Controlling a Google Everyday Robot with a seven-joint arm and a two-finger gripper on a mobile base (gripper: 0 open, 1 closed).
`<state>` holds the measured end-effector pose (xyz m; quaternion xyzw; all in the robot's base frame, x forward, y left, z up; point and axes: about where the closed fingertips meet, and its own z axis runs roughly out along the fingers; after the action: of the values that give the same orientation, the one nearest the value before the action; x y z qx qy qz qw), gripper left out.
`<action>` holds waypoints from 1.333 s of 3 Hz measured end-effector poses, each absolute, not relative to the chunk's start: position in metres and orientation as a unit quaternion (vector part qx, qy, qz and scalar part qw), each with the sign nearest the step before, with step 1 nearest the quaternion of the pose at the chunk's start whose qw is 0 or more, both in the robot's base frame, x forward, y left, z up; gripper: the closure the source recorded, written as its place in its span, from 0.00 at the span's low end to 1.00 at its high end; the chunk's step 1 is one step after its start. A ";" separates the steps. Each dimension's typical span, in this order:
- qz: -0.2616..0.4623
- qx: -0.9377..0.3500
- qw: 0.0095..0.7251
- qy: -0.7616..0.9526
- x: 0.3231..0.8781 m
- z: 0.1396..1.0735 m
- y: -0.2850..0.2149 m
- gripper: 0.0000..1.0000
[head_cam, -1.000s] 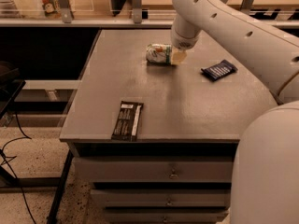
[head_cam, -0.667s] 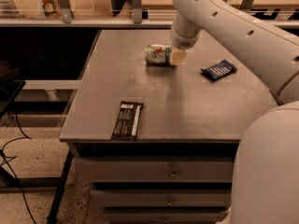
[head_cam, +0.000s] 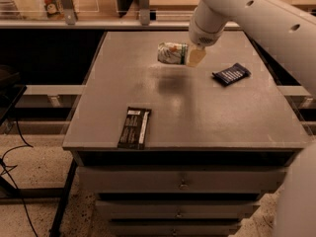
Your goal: Move 7up can near rxbar chocolate
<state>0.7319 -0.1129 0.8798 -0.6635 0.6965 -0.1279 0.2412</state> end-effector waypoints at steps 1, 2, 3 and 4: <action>-0.113 -0.650 0.249 0.709 0.696 0.899 -0.111 0.87; -0.108 -0.649 0.255 0.709 0.645 0.917 -0.094 0.89; -0.089 -0.664 0.241 0.702 0.591 0.914 -0.069 0.87; -0.077 -0.683 0.219 0.693 0.557 0.899 -0.045 0.86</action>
Offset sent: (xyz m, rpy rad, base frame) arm -0.1683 0.0496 0.0505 0.0542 0.0314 0.0022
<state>0.5573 -0.0452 0.8987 -0.6828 0.6929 -0.0766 0.2189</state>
